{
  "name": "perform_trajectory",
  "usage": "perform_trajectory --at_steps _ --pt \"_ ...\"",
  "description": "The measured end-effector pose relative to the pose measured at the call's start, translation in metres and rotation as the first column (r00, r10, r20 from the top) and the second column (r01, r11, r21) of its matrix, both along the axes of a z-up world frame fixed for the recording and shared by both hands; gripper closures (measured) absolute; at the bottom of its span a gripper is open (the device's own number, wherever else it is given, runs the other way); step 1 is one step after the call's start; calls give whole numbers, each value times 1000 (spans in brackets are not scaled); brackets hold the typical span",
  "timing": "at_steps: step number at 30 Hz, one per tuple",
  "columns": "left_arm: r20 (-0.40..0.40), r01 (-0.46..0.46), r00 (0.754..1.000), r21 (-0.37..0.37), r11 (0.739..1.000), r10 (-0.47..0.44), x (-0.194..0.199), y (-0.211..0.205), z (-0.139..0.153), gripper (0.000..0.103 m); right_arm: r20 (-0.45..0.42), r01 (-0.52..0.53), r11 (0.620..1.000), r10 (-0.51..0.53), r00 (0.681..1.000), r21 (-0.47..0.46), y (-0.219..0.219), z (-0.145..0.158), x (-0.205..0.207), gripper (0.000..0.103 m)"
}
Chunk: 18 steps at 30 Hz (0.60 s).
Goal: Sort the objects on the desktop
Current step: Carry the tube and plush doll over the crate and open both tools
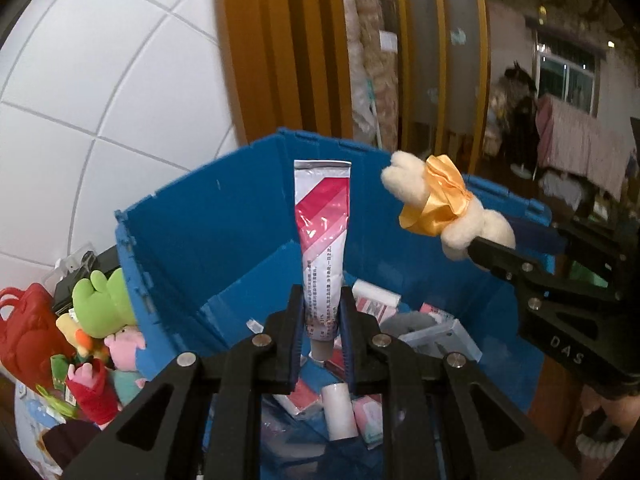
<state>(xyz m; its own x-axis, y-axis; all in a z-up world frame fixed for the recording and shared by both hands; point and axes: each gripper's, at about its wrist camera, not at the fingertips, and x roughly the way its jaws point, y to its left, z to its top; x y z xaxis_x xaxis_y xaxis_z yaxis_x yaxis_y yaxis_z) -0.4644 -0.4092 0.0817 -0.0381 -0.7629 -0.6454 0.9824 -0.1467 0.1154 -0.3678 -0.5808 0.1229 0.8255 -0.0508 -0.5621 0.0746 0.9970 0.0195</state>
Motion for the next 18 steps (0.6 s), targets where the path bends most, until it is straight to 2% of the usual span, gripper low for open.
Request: perform_trajectory --at_steps 6,12,14,16,17,18 --pt "30 12 999 61 998 -14 -16 -10 -13 87 -34 9 1000 -9 999 -15 -21 -19 8 69" --pt "56 2 998 76 997 -6 -17 -12 -17 85 -67 20 999 -24 997 -50 -35 -32 18 67" --pt "70 -5 998 74 997 -1 -16 -11 -18 73 -77 21 998 -25 997 -52 -38 -35 19 65" --pt "71 -15 997 58 998 10 -14 -9 -16 46 -79 28 998 -32 996 -56 -39 -36 18 63" --pt "67 -19 998 38 999 16 -13 -6 -14 40 -79 33 998 -37 996 -59 -40 -36 17 58" --pt "62 -23 998 23 999 22 -12 -3 -12 32 -79 37 997 -42 996 -63 -40 -36 16 47"
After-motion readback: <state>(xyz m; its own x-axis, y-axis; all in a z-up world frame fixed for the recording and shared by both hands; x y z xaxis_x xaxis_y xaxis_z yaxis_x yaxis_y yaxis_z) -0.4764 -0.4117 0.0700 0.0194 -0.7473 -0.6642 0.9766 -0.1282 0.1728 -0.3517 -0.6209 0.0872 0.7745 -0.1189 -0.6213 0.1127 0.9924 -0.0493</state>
